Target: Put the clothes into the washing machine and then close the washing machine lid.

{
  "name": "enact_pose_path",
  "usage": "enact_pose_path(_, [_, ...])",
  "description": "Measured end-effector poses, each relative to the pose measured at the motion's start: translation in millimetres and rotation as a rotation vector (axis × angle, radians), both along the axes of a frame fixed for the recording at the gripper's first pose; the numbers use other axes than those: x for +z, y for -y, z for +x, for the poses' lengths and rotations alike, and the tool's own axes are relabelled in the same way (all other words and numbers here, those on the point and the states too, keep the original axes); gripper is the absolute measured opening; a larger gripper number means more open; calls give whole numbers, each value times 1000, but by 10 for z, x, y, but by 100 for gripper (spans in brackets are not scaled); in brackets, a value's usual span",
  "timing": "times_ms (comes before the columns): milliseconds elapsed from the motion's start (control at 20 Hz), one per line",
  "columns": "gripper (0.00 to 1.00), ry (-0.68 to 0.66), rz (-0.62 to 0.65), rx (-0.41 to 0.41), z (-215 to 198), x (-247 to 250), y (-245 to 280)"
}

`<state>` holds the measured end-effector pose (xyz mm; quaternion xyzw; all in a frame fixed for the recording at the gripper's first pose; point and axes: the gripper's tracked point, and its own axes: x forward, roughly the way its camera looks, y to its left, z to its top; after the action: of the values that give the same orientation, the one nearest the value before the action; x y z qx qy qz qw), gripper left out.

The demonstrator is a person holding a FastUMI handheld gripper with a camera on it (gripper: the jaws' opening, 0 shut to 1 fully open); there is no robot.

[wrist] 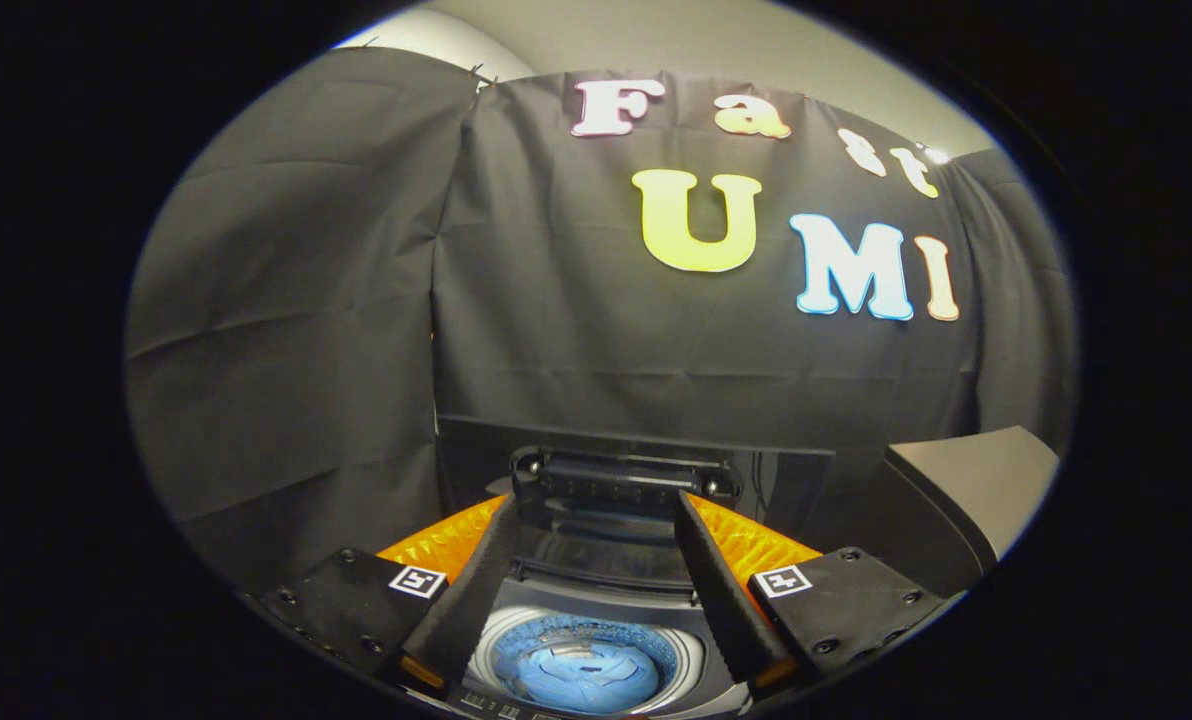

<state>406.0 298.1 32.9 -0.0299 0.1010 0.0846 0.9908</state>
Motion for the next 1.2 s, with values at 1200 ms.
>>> enact_pose_path(1200, [97,-103,4,-174,1459,-120,-20])
